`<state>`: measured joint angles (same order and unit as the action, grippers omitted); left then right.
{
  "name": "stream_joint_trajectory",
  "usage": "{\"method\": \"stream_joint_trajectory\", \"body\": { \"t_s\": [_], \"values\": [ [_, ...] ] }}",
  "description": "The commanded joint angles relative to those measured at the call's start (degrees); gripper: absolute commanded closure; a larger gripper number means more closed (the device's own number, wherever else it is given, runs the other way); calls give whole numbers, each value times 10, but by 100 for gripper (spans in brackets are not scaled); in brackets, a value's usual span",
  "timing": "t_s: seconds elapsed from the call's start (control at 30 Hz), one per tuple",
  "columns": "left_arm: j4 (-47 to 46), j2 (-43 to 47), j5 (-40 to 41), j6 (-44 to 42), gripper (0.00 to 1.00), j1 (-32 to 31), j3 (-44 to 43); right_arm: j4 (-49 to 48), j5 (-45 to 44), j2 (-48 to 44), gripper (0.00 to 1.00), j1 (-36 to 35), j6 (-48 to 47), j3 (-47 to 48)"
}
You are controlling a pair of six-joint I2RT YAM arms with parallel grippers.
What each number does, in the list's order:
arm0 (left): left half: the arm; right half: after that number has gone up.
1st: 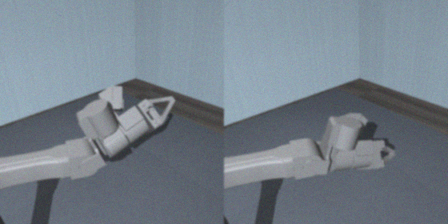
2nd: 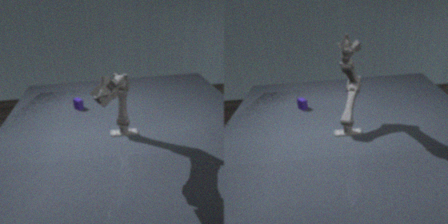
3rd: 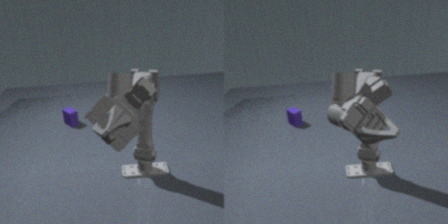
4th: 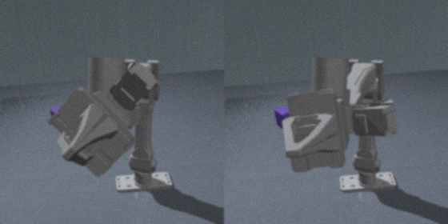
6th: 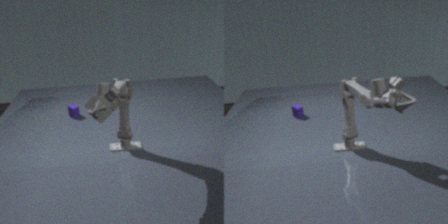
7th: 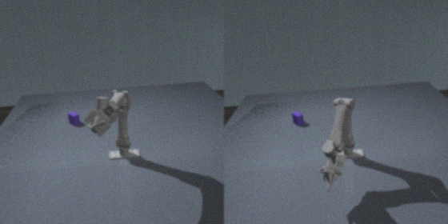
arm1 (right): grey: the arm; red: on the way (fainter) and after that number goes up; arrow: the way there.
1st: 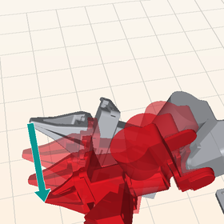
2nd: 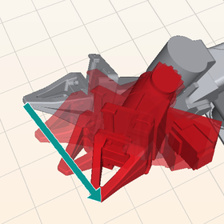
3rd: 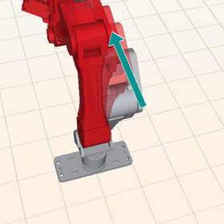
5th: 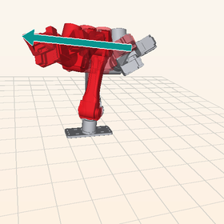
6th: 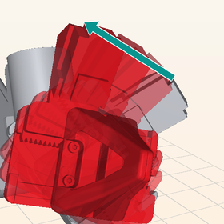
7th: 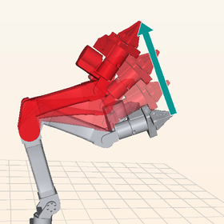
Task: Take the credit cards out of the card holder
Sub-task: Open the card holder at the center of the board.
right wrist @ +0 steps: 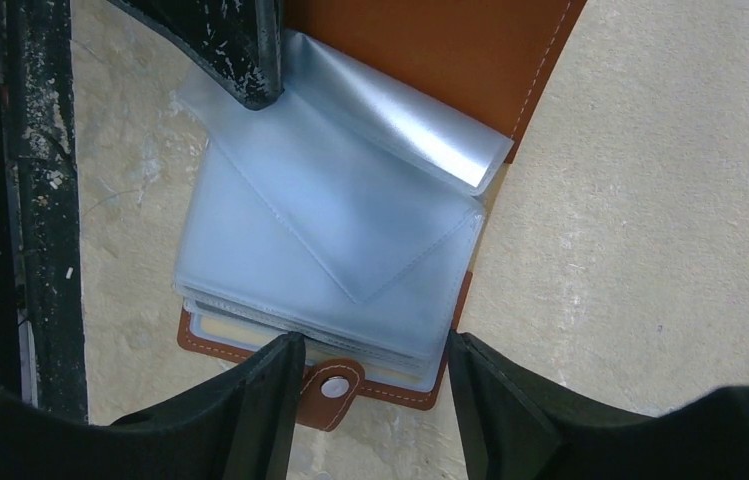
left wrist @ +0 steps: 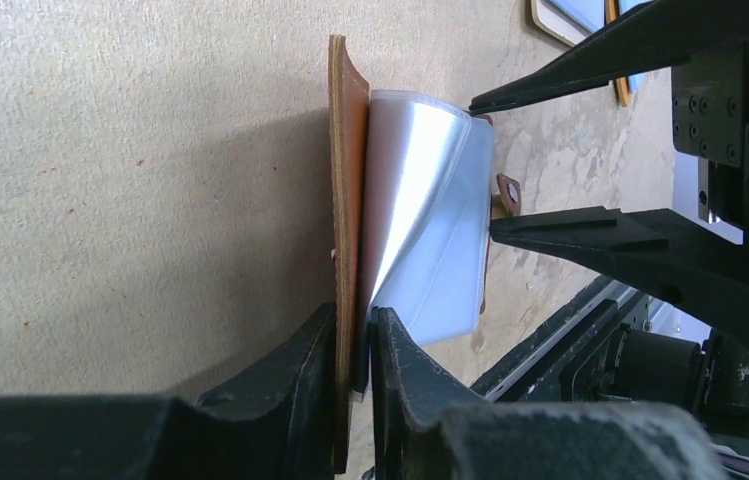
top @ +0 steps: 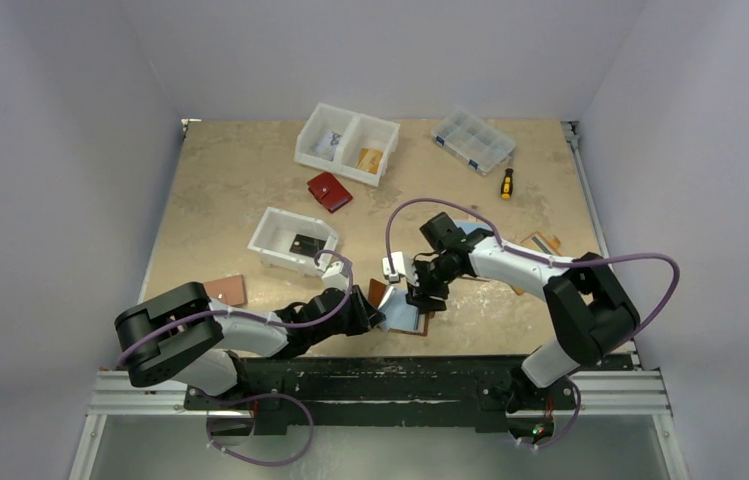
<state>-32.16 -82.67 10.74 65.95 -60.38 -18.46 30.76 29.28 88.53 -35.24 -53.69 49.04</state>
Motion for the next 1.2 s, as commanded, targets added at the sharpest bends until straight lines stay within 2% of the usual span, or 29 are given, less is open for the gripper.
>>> {"method": "stream_joint_trajectory", "body": {
  "t_s": [0.0,0.27,0.37,0.47,0.87,1.03,1.17],
  "values": [
    [-25,-3,-5,-1,81,5,-2,60,29,14,37,-4,-18,40],
    [-28,-1,-5,1,81,6,3,83,31,19,32,-4,-26,56],
    [-28,0,-5,1,81,7,4,89,33,20,24,-4,-32,60],
    [-29,-1,-5,0,81,8,3,73,28,12,21,-3,-22,53],
    [-32,-2,-9,0,81,9,3,-11,-33,20,30,-4,44,33],
    [-33,-3,-10,0,81,9,3,-15,-46,27,35,-5,45,30],
    [-34,-4,-11,0,81,10,3,5,-39,26,35,-6,26,33]
  ]
}}
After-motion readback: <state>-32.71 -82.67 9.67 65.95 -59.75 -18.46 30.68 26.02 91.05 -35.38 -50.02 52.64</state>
